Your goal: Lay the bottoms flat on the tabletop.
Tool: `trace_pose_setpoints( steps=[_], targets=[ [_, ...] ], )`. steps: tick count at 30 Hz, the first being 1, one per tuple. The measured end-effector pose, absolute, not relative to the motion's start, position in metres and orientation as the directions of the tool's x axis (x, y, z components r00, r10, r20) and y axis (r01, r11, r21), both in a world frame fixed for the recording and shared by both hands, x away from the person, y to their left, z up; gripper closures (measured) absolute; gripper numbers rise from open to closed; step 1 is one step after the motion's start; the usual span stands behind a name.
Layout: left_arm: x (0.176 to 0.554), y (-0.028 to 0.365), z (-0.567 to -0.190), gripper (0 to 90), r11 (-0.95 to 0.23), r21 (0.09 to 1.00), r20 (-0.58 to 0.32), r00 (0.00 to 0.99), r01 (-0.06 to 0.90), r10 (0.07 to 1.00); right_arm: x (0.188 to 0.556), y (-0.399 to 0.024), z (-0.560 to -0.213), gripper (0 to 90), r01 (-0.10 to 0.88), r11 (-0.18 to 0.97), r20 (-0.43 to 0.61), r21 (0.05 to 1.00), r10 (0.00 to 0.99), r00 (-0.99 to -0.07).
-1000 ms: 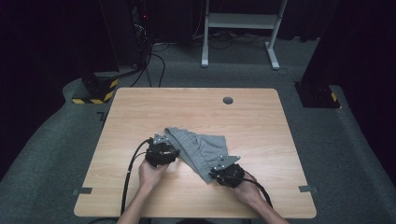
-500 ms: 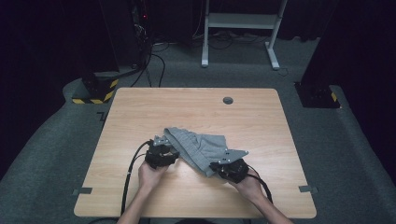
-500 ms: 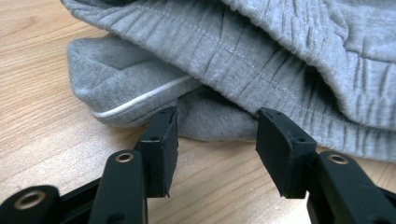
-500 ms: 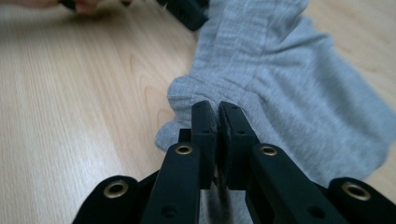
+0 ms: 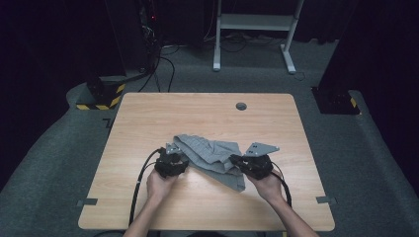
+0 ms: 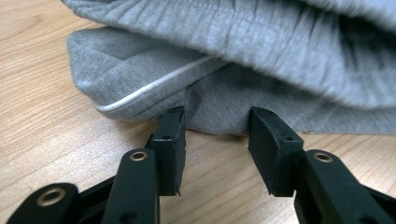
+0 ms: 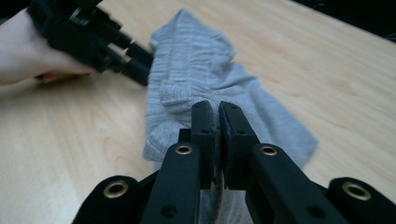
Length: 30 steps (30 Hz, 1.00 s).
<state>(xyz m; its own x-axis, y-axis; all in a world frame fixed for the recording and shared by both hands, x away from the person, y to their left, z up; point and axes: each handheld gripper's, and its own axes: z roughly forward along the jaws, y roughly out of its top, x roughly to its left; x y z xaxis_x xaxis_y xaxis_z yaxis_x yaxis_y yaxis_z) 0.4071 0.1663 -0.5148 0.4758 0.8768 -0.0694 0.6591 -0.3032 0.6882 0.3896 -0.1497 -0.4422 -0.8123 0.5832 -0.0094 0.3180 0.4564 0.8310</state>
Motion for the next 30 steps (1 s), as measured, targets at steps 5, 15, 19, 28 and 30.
trace_pose_setpoints(
  steps=[5,15,19,28,30],
  targets=[
    [0.408,0.167,-0.515,58.8,-0.304,0.688,-0.067,0.475,0.659,0.878,0.406,-0.165,-0.439,85.0,0.361,0.406,0.006,0.840,0.658,-0.753],
    [0.409,0.166,-0.514,56.5,-0.313,0.681,-0.066,0.481,0.662,0.874,0.441,-0.186,-0.464,84.7,0.494,0.371,0.047,0.786,0.762,-0.646],
    [0.404,0.158,-0.512,48.7,-0.321,0.700,-0.070,0.509,0.638,0.858,0.440,-0.182,-0.476,83.8,0.501,0.409,0.029,0.762,0.752,-0.659],
    [0.399,0.147,-0.503,47.0,-0.288,0.726,-0.078,0.491,0.624,0.868,0.421,-0.180,-0.468,62.0,0.403,0.461,-0.063,0.791,0.716,-0.695],
    [0.395,0.148,-0.498,47.0,-0.287,0.732,-0.079,0.494,0.618,0.866,0.418,-0.179,-0.466,58.4,0.382,0.478,-0.087,0.791,0.706,-0.703]
  ],
)
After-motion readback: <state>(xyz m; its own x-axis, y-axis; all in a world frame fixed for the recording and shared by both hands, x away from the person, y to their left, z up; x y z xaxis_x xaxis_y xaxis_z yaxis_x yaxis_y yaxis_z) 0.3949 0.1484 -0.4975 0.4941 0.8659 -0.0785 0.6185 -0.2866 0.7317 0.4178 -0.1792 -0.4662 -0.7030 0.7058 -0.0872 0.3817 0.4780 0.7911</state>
